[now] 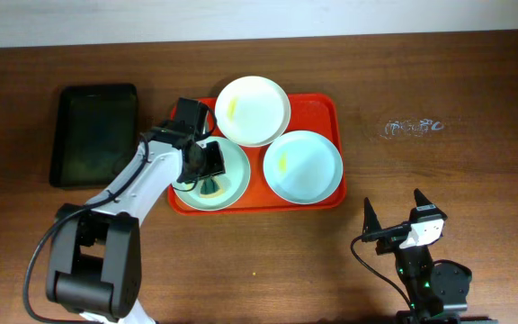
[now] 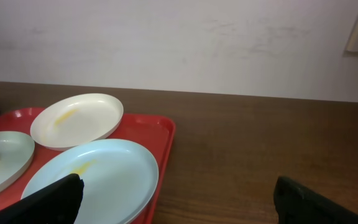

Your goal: Clean dirty plates on tray and stack at the side

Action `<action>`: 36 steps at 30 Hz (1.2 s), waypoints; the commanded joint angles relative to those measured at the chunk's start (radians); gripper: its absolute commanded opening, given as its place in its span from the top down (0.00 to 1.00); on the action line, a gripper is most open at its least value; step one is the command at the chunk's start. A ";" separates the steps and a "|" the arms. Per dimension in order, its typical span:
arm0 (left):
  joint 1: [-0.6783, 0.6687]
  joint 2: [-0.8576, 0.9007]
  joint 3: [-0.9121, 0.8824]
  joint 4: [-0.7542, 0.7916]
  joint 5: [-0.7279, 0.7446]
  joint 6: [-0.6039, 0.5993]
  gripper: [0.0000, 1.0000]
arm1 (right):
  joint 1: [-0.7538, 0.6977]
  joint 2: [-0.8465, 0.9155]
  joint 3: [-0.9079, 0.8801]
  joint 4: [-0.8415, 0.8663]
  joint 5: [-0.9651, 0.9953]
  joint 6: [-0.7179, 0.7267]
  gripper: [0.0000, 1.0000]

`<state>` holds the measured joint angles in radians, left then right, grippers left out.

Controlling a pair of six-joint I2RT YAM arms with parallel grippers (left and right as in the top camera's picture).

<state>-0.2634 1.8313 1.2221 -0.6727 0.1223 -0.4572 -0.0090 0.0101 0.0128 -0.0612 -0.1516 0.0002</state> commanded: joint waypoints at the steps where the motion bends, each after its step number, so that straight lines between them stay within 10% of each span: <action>1: 0.053 -0.052 0.114 -0.109 -0.014 -0.002 0.51 | -0.004 -0.006 -0.007 -0.003 -0.001 0.005 0.01; 4: 0.165 -0.174 0.237 -0.231 -0.014 -0.002 0.43 | -0.004 -0.006 -0.007 -0.003 -0.002 0.005 0.01; 5: 0.208 -0.223 0.245 -0.234 -0.014 -0.002 0.04 | -0.004 -0.006 -0.007 -0.003 -0.001 0.005 0.01; 11: 0.340 -0.304 0.235 -0.318 -0.015 0.002 0.01 | -0.005 -0.006 -0.007 0.182 0.024 -0.021 0.01; 16: 0.340 -0.304 0.235 -0.317 -0.041 0.002 0.01 | -0.005 0.002 0.022 0.992 -0.107 0.102 0.01; 18: 0.340 -0.304 0.235 -0.317 -0.041 0.002 0.01 | -0.005 0.048 0.213 0.848 -0.092 0.022 0.01; 24: 0.340 -0.304 0.235 -0.340 -0.041 0.002 0.01 | -0.005 0.728 1.154 -0.370 -0.306 -0.005 0.01; 28: 0.340 -0.304 0.235 -0.361 -0.041 0.002 0.01 | 0.000 1.098 1.348 -0.395 -0.774 0.199 0.02; 36: 0.340 -0.304 0.235 -0.361 -0.041 0.002 0.01 | 0.354 1.711 1.680 -1.011 -0.204 0.245 0.12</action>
<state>0.0746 1.5280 1.4567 -1.0325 0.0849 -0.4610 0.2531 1.6173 1.6184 -1.0847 -0.4522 0.2344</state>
